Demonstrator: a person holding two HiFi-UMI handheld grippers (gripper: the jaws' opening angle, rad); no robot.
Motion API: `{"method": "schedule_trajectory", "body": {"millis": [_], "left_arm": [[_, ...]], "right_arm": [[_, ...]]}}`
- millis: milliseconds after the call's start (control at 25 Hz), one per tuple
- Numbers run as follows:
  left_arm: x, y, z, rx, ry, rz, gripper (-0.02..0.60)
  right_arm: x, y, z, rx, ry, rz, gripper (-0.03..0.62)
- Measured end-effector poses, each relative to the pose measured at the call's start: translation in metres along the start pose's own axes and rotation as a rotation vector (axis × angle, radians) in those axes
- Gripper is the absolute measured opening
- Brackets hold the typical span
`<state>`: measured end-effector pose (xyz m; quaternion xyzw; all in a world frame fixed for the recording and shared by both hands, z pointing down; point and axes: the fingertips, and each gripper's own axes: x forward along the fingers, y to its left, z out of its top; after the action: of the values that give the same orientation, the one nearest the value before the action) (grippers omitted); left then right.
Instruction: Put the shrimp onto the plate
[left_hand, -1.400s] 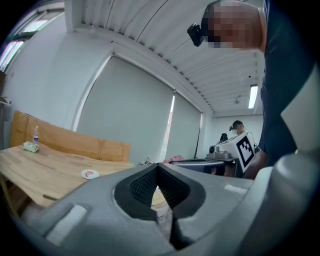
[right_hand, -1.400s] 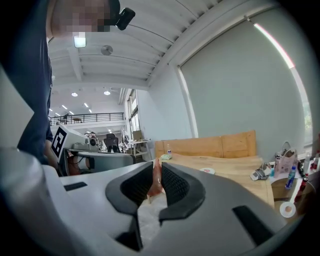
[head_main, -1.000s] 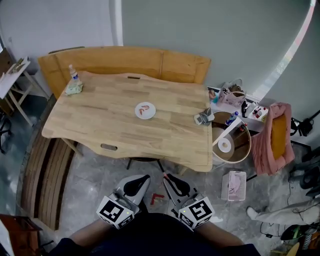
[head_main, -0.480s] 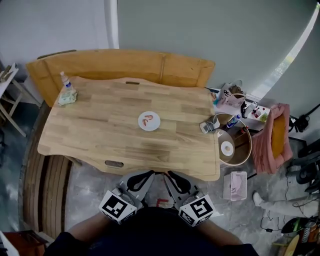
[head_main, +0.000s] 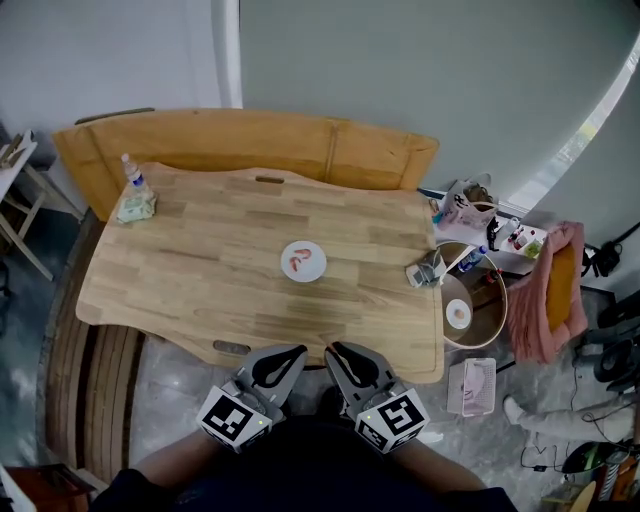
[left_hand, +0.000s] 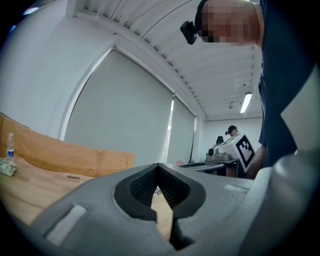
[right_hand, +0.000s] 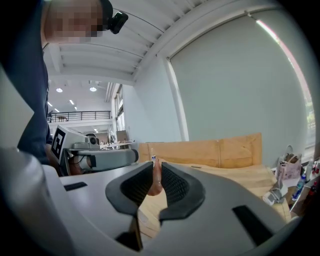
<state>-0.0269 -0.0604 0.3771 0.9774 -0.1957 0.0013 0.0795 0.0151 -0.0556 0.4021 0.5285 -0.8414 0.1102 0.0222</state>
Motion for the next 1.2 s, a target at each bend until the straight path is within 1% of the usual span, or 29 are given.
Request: {"method": "schedule_trajectory", "body": {"millis": [120,280,400,600,720,880,1000,1200], "left_arm": [[0.007,0.008,0.003,0.009,0.003,0.026,0.003],[0.019,0.02,0.002,-0.001,0.003,0.068,0.005],[0.03,0.024,0.009,0.015,-0.015,0.075,0.003],[0.039,0.037,0.004,-0.012,-0.002,0.143,0.003],[0.044,0.044,0.001,-0.034,0.01,0.175,0.003],[0.049,0.057,0.006,-0.025,0.006,0.199,0.003],[0.052,0.068,-0.005,-0.056,0.026,0.242,0.003],[0.059,0.08,-0.007,-0.055,0.015,0.276,0.003]], "right_arm": [[0.01,-0.012,0.002,-0.007,0.013,0.028,0.06],[0.025,-0.036,0.001,0.0,0.031,0.051,0.06],[0.036,-0.055,-0.001,0.005,0.041,0.063,0.06],[0.057,-0.084,-0.006,0.019,0.062,0.095,0.06],[0.072,-0.101,-0.014,0.038,0.088,0.1,0.06],[0.101,-0.124,-0.033,0.041,0.138,0.101,0.06],[0.123,-0.145,-0.056,0.01,0.188,0.09,0.06],[0.153,-0.176,-0.094,-0.049,0.264,0.08,0.06]]}}
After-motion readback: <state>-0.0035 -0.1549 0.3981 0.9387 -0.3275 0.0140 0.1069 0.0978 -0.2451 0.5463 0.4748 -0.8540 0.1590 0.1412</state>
